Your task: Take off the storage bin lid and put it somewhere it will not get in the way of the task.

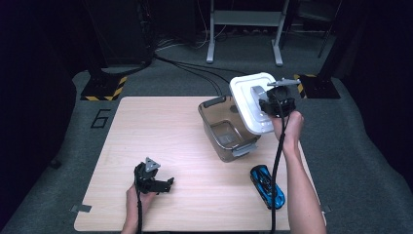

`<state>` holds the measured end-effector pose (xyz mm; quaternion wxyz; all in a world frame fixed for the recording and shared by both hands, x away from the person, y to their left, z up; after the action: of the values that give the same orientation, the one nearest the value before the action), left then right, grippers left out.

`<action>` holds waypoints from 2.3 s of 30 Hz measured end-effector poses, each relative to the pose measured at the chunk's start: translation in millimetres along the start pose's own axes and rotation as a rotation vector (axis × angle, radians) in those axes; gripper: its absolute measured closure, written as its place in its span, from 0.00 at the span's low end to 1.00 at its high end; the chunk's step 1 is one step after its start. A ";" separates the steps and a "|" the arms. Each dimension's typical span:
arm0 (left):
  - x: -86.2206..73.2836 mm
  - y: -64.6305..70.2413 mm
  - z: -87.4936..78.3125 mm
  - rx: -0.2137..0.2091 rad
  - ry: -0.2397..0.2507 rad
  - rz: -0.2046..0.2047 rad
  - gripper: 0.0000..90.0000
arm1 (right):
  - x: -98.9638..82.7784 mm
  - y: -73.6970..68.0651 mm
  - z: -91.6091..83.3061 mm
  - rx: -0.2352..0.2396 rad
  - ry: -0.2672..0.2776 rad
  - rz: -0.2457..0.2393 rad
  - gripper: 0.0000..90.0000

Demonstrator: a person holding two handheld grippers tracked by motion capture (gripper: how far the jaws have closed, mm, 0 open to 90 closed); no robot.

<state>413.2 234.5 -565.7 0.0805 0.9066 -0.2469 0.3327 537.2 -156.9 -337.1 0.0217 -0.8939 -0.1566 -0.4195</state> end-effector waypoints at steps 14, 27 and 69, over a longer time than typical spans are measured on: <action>0.4 0.1 0.5 0.003 0.008 -0.005 0.00 | -12.7 42.1 -0.6 -0.060 -0.008 0.070 0.75; 0.4 0.0 0.5 0.003 0.007 -0.004 0.00 | -34.8 68.6 8.8 -0.107 -0.034 0.112 0.75; 0.2 -0.1 0.2 0.001 0.004 -0.001 0.00 | -119.0 76.5 90.6 -0.117 -0.187 0.188 0.75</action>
<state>413.6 234.4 -565.8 0.0804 0.9061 -0.2463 0.3345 556.1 -245.4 -478.7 -0.0059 -0.9395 -0.0490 -0.3391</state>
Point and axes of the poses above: each handheld gripper's, and its own axes: z roughly forward along the jaws, x roughly out of its top, y roughly to its right, the point moved 5 cm from there along z, roughly forward along the jaws, and after that the axes turned 5 degrees about -y, right-handed, at the moved point
